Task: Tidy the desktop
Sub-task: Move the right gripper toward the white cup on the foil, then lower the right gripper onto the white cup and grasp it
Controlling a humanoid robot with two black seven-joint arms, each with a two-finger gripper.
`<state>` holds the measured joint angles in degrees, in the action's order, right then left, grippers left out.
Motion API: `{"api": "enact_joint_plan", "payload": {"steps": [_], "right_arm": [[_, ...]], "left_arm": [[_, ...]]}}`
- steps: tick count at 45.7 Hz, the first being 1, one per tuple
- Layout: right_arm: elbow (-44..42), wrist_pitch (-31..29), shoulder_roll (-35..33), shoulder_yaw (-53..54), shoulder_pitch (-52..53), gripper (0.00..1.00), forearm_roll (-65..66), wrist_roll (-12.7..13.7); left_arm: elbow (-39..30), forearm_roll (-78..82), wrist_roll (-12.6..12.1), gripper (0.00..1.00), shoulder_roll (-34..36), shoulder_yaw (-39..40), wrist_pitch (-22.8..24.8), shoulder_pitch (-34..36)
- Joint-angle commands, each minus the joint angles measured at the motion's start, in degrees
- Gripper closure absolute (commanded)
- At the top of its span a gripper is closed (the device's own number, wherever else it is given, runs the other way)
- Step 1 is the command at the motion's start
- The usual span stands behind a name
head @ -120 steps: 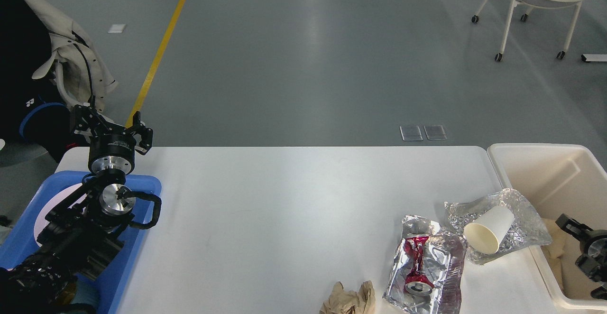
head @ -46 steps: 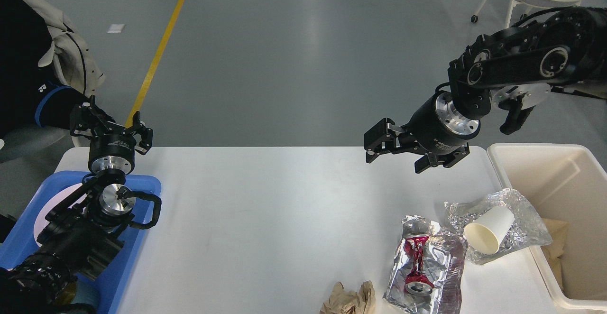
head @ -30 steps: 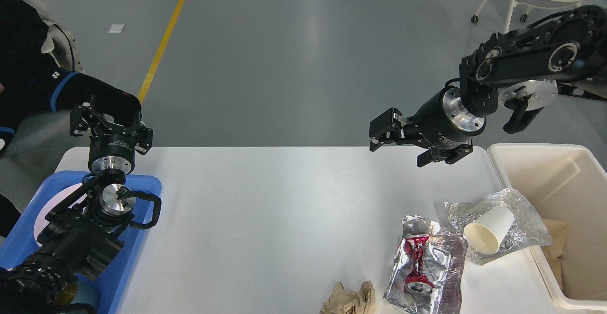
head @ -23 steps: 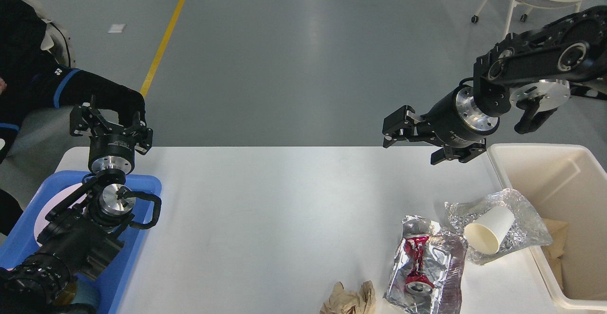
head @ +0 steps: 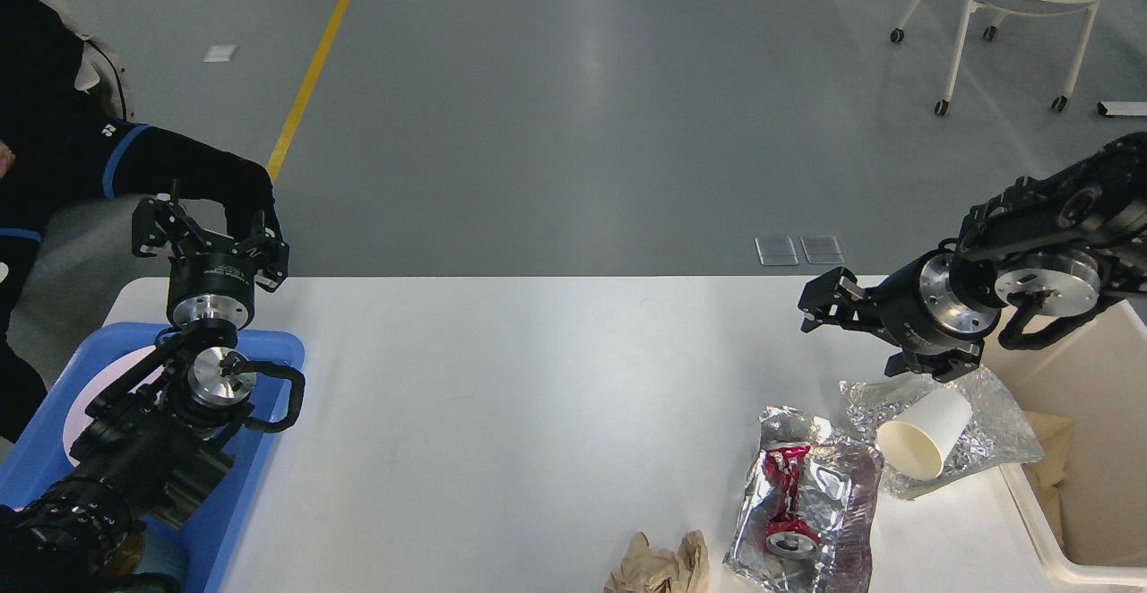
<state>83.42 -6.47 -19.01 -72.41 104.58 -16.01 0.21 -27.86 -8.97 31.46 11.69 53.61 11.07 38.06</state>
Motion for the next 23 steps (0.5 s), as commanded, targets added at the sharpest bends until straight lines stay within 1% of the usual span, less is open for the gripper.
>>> {"api": "enact_joint_plan", "payload": {"steps": [1,5,9,15,16,18,23], "right_arm": [[-0.62,5.32,-0.58,-1.85,-6.57,0.0,-0.43,0.32],[-1.85,6.38,-1.46,-3.53,-9.91,0.0,-0.78,0.41],[-2.73,7.52,-4.18,-3.27,-13.86,0.0,-0.78,0.41],[-4.22,12.7,-8.49,-1.51,-19.4,0.0,-1.39,0.32],[-4.92,14.8,-9.71,0.41,-21.67,0.0,-2.79,0.23],[-5.72,16.22,-10.69,3.22,-23.97,0.0,-4.55,0.23],[-8.26,17.28,-13.67,10.08,-29.16,0.0,-7.45,0.23]], "left_arm": [[0.0,0.0,0.09,0.02,0.0,0.0,0.0,0.0],[0.0,0.01,0.0,0.02,0.0,0.0,0.0,0.0],[0.0,0.01,0.0,0.02,0.0,0.0,0.0,0.0],[0.0,0.01,0.0,0.02,0.0,0.0,0.0,0.0],[0.0,0.01,0.0,0.02,0.0,0.0,0.0,0.0],[0.0,0.01,0.0,0.02,0.0,0.0,0.0,0.0],[0.0,0.01,0.0,0.02,0.0,0.0,0.0,0.0]]}}
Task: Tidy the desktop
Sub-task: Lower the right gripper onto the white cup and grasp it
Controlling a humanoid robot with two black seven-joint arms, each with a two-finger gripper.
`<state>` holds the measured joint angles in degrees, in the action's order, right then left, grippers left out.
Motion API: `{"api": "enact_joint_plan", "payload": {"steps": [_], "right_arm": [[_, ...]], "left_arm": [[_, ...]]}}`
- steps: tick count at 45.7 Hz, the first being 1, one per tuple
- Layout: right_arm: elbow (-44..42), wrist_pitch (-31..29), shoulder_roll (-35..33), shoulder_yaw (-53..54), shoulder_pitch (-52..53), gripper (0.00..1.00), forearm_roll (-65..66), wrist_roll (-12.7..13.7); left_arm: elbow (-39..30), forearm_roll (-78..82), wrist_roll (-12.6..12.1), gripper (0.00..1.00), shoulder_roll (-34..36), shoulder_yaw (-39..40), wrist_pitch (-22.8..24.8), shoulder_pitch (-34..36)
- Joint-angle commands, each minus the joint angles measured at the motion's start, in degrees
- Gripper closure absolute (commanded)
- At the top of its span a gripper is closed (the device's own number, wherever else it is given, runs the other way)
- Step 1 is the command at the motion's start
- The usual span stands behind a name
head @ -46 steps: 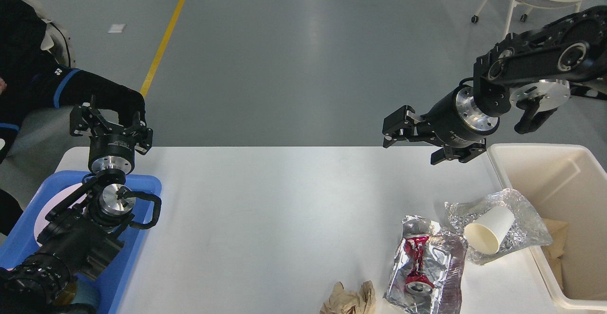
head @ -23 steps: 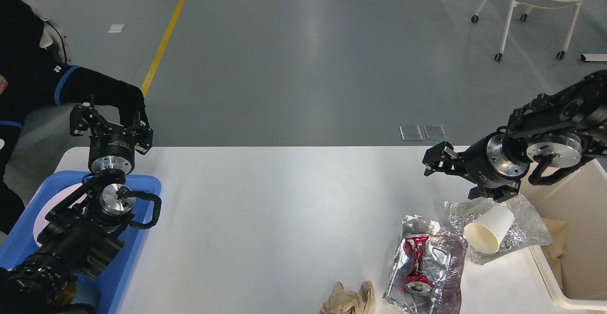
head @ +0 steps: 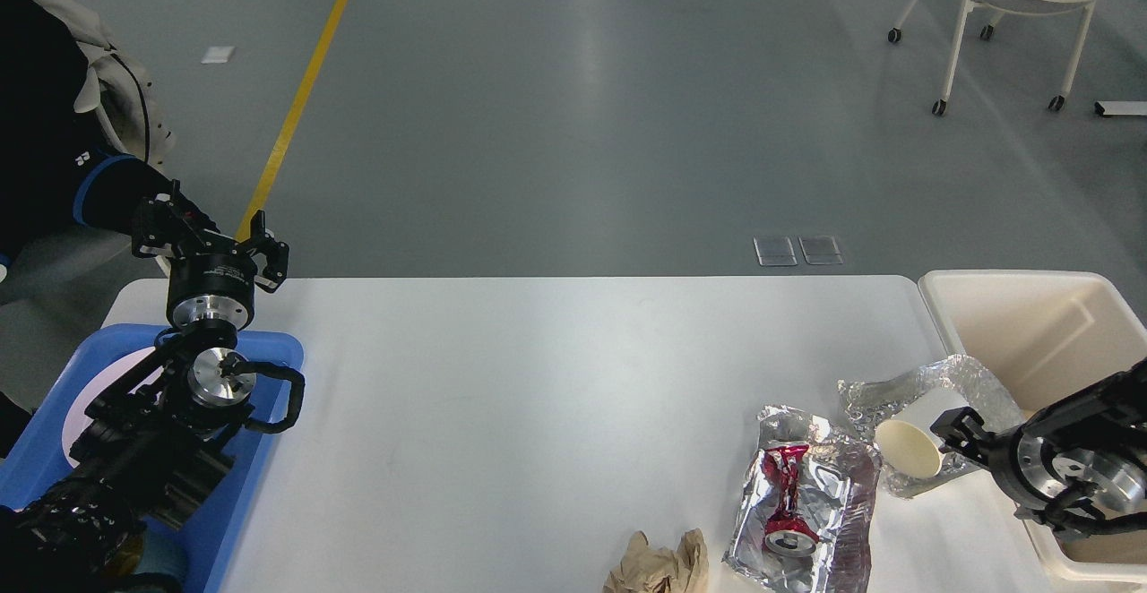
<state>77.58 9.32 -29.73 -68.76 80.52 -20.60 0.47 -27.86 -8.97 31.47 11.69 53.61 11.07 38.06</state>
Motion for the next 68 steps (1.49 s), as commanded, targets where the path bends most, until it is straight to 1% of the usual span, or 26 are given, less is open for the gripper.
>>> {"api": "enact_joint_plan", "payload": {"steps": [1,8,17,19,24,26,29,30,34,41,44,46,48,49,50,51,56,62,68], "right_arm": [[-2.78,1.49,-3.48,7.4,-5.8,0.0,-2.95,-0.03],[-4.71,2.28,-4.63,13.03,-9.76,0.0,-2.95,-0.29],[-8.14,9.66,-4.89,20.59,-16.52,0.0,-3.04,-0.29],[-8.4,10.28,-4.81,21.3,-17.14,0.0,-3.04,-0.29],[-8.58,10.72,-4.89,22.27,-17.85,0.05,-3.3,-0.29],[-8.76,11.42,-4.81,22.62,-18.29,0.15,-4.27,-0.29],[-9.63,12.91,-4.46,23.23,-18.99,0.34,-6.02,-0.29],[-10.16,13.53,-4.28,23.5,-19.17,0.38,-6.46,-0.29],[-12.01,15.29,-4.02,25.95,-20.66,0.43,-7.7,-0.29],[-13.77,15.82,-3.66,29.39,-22.59,0.66,-7.79,-0.29],[-13.77,15.91,-3.49,29.39,-22.86,0.72,-7.79,-0.29],[-13.77,16.17,-3.4,29.39,-23.3,0.79,-7.79,-0.29],[-13.77,16.52,-3.31,29.39,-23.56,0.83,-7.79,-0.38],[-13.77,16.7,-3.31,29.39,-23.65,0.88,-7.79,-0.38],[-13.77,16.79,-3.23,29.39,-23.65,0.98,-7.79,-0.38],[-13.77,16.87,-3.14,29.39,-23.65,1.0,-7.79,-0.46],[-13.77,18.28,-2.96,29.39,-23.91,1.0,-7.7,-0.47],[-13.77,21.71,-2.61,29.39,-24.62,1.0,-7.61,-0.64],[-13.77,22.5,-2.61,29.3,-24.44,1.0,-6.73,-0.73]], "left_arm": [[0.0,0.0,0.0,0.02,0.0,0.0,0.0,0.0],[0.0,0.0,0.0,0.02,0.0,0.0,0.0,0.0],[0.0,0.0,0.0,0.02,0.0,0.0,0.0,0.0],[0.0,-0.08,0.0,0.02,0.0,0.0,0.0,0.0],[0.0,0.0,0.0,0.02,0.0,0.0,0.0,0.0],[0.0,0.0,0.08,0.02,0.0,0.0,0.0,0.0],[0.0,0.0,0.08,0.02,0.0,0.0,0.0,0.0],[0.0,0.0,0.09,0.02,0.0,0.0,0.0,0.0],[0.0,0.0,0.09,0.02,0.0,0.0,0.0,0.0],[0.0,0.0,0.0,0.02,0.0,0.0,0.0,0.0],[0.0,0.0,0.0,0.02,0.0,0.0,0.0,0.0],[0.0,0.0,0.0,0.02,0.0,0.0,0.0,0.0],[0.0,0.0,0.08,0.02,0.0,0.0,0.0,0.0],[0.0,0.0,0.0,0.02,0.0,0.0,0.0,0.0],[0.0,0.0,0.0,0.02,0.0,0.0,0.0,0.0],[0.0,0.0,0.08,0.02,0.0,0.0,0.0,0.0],[0.0,0.0,0.0,0.02,0.0,0.0,0.0,0.0],[0.0,-0.08,0.08,0.02,0.0,0.0,0.0,0.0],[0.0,0.0,0.0,0.02,0.0,0.0,0.0,0.0]]}}
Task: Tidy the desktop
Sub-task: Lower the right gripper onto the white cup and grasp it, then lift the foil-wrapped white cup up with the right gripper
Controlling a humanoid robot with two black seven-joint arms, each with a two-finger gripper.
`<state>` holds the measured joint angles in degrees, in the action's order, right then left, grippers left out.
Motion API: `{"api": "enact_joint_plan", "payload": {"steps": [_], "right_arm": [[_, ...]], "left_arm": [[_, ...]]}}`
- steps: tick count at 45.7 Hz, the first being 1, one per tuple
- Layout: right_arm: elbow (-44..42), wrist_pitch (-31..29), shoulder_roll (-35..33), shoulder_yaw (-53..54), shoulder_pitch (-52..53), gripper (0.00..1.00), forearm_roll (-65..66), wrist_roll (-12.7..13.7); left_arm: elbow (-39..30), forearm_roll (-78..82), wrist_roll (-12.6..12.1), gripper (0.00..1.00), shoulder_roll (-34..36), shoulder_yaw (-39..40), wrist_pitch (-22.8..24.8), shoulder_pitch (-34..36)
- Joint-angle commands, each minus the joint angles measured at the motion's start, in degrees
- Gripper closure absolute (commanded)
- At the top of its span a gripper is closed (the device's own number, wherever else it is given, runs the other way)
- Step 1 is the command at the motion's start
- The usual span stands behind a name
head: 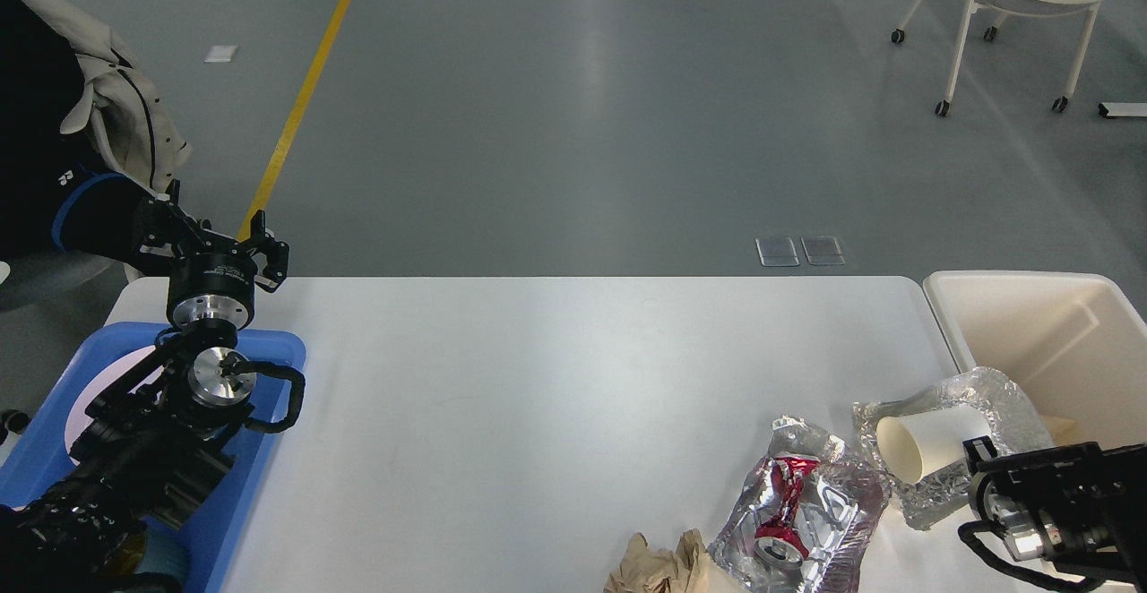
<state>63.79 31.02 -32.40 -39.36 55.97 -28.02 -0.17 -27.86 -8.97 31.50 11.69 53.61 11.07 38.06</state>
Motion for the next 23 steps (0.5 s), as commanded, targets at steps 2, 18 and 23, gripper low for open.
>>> {"api": "enact_joint_plan", "payload": {"steps": [2,18,23], "right_arm": [[0.02,0.79,0.05,-0.1,0.37,1.0,0.95,-0.01],[0.01,0.44,-1.79,-0.98,4.58,1.0,8.85,-0.1],[0.98,-0.26,-3.81,-1.77,6.96,1.0,15.0,-0.1]], "left_arm": [[0.0,0.01,-0.04,0.02,0.0,0.0,0.0,0.0],[0.0,-0.08,-0.03,0.02,0.0,0.0,0.0,0.0],[0.0,0.01,0.05,0.02,0.0,0.0,0.0,0.0]]}}
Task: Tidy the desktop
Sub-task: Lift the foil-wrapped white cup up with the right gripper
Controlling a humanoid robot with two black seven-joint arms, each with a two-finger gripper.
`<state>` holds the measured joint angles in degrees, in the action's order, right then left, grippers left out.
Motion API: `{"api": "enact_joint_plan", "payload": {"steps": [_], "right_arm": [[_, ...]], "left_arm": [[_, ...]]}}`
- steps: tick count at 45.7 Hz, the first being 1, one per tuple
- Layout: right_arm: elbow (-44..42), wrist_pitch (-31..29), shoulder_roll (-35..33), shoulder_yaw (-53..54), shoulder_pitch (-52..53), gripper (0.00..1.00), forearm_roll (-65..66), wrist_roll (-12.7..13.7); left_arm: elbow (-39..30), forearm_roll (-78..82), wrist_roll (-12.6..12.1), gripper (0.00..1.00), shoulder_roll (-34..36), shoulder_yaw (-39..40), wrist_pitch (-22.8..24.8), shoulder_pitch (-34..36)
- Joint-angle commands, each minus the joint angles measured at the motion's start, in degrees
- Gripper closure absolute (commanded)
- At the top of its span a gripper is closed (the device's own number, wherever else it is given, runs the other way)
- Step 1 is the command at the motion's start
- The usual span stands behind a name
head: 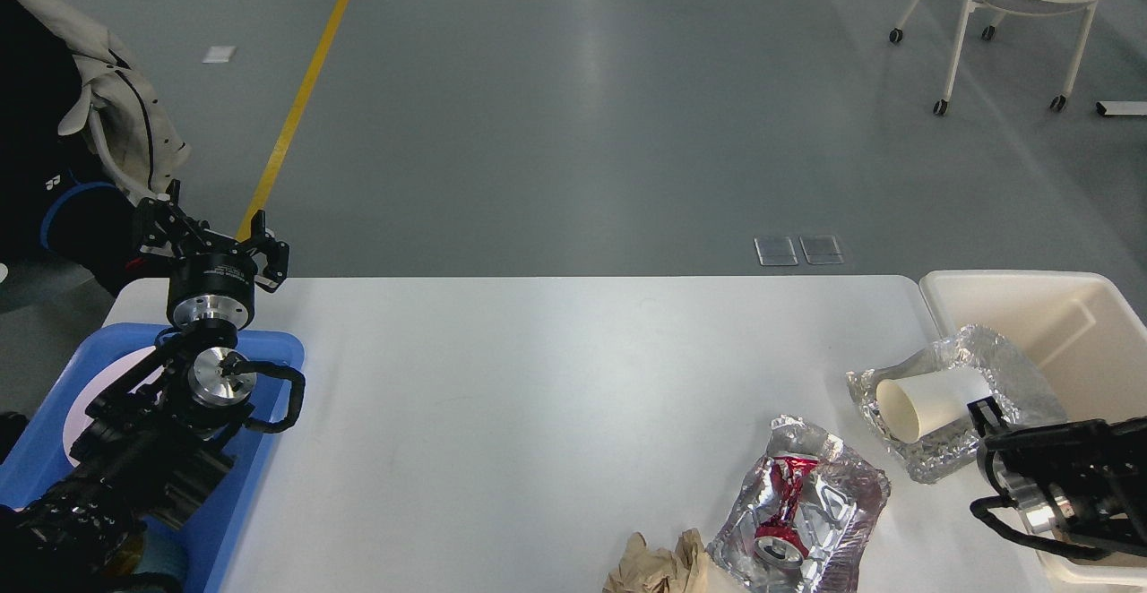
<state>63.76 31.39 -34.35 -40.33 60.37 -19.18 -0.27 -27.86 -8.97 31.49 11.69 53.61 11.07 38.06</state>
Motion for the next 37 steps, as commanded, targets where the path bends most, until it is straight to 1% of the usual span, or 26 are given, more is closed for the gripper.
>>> {"api": "enact_joint_plan", "payload": {"steps": [1,3,5,8,14,19,24,29,32,37], "right_arm": [[1.01,-0.71,-2.21,-0.89,3.34,1.0,7.39,0.01],[1.01,-1.59,-3.0,-1.15,5.1,1.0,9.77,0.09],[1.01,-3.95,-3.88,-1.67,7.3,1.0,11.88,0.09],[1.01,-10.1,-4.67,-2.99,13.0,1.0,14.78,0.18],[1.01,-20.56,-4.5,-5.28,23.72,1.0,16.02,0.44],[1.01,-32.07,-2.74,-7.13,34.36,1.0,18.21,0.44],[1.63,-43.76,0.33,-7.22,42.54,1.0,23.39,0.18],[5.4,-52.99,3.41,-7.48,48.43,1.0,31.03,0.18],[8.74,-57.65,5.52,-8.35,51.86,1.0,32.98,0.18],[15.5,-61.88,9.47,-10.82,58.01,1.0,32.89,0.27]], "left_arm": [[0.0,0.01,-0.03,0.02,0.0,0.0,0.0,0.0],[0.0,0.01,-0.03,0.02,0.0,0.0,0.0,0.0],[0.0,0.01,0.06,0.02,0.0,0.0,0.0,0.0],[0.0,0.01,-0.03,0.02,0.0,0.0,0.0,0.0],[0.0,0.01,-0.03,0.02,0.0,0.0,0.0,0.0],[0.0,0.01,0.06,0.02,0.0,0.0,0.0,0.0],[0.0,0.01,-0.03,0.02,0.0,0.0,0.0,0.0],[0.0,0.01,0.06,0.02,0.0,0.0,0.0,0.0],[0.0,0.01,-0.03,0.02,0.0,0.0,0.0,0.0],[0.0,0.01,-0.03,0.02,0.0,0.0,0.0,0.0]]}}
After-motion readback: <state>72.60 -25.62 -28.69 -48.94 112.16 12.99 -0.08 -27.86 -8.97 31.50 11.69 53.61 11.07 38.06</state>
